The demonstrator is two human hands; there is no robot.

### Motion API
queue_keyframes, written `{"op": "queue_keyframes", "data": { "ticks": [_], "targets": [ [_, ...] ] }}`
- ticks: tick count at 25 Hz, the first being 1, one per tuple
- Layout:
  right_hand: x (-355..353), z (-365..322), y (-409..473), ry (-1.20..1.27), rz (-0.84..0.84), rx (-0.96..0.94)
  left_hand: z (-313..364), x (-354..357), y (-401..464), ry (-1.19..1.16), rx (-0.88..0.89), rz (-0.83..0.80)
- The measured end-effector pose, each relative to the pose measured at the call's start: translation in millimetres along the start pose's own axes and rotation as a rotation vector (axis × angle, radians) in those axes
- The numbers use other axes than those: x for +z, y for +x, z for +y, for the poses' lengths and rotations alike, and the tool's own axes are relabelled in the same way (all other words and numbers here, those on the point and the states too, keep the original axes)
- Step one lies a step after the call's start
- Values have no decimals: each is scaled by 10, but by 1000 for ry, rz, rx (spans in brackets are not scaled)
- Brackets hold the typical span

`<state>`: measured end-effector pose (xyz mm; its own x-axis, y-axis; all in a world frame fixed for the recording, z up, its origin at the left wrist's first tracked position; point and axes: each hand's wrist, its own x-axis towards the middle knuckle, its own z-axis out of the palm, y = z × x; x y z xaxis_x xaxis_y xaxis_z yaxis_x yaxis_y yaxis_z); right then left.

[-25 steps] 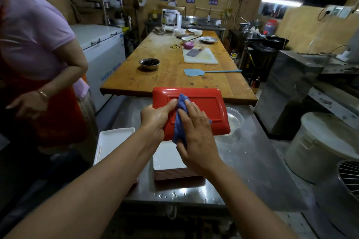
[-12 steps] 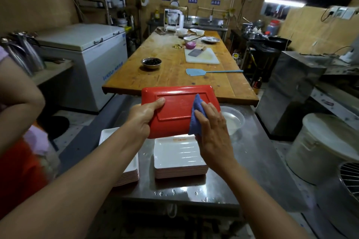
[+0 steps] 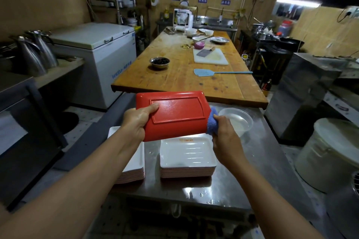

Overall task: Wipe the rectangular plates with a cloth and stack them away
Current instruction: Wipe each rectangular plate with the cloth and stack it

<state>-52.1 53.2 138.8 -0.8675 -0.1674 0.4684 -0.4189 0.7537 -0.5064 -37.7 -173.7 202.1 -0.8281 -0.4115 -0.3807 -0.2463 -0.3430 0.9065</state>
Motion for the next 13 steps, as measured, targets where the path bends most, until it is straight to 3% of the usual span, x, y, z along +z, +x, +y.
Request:
{"op": "queue_keyframes", "data": {
  "ticks": [3,5,9,13],
  "targets": [
    [84,-77,80,43,-12,84,56,-150,11,0,96,51],
    [157,-164,138,112,-10,107,117,-257,27,95,294,114],
    [303,-358,245,230,-63,99,75,-484,47,798,906,293],
    [513,-470,278,255,-140,131,-227,-725,56,1272,1250,383]
  ]
}}
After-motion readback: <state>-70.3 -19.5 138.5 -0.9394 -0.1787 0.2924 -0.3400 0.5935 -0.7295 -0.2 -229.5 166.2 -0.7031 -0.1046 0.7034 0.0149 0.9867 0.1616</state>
